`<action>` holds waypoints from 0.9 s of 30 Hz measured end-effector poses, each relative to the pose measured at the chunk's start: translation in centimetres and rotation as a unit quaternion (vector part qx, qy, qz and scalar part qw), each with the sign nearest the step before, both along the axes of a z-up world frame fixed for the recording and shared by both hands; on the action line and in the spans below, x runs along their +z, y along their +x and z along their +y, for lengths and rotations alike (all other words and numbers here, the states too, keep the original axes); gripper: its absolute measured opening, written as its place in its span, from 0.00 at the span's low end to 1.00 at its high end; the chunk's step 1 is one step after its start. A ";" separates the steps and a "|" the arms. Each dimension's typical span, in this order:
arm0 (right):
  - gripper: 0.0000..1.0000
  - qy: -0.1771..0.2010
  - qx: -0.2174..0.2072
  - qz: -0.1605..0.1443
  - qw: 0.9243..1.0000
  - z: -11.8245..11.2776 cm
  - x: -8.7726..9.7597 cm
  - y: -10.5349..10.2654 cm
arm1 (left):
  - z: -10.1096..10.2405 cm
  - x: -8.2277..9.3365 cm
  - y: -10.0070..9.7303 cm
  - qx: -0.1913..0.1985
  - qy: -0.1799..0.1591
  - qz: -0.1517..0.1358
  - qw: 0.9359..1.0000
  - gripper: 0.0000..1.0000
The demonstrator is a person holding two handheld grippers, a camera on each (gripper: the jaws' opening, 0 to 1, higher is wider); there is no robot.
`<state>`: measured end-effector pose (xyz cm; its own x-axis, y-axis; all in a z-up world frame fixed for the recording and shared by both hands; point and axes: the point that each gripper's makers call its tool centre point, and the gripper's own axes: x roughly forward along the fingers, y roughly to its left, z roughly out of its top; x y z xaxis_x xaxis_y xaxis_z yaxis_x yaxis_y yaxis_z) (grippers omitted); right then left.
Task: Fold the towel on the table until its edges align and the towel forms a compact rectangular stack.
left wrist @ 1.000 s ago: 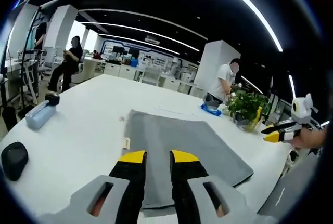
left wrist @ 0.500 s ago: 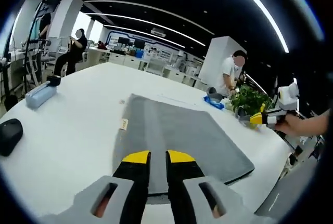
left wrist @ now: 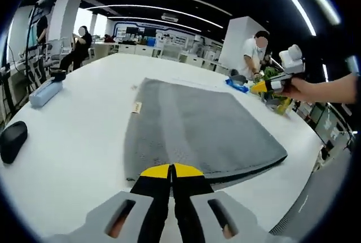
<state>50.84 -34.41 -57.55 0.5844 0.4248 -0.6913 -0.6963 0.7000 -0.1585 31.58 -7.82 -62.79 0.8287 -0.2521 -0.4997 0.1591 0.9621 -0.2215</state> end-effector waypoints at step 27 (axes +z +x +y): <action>0.00 -0.126 0.073 0.049 0.988 -1.0 -8.4 0.1 | -2.7 -2.3 0.2 -0.012 0.038 0.026 0.999 0.01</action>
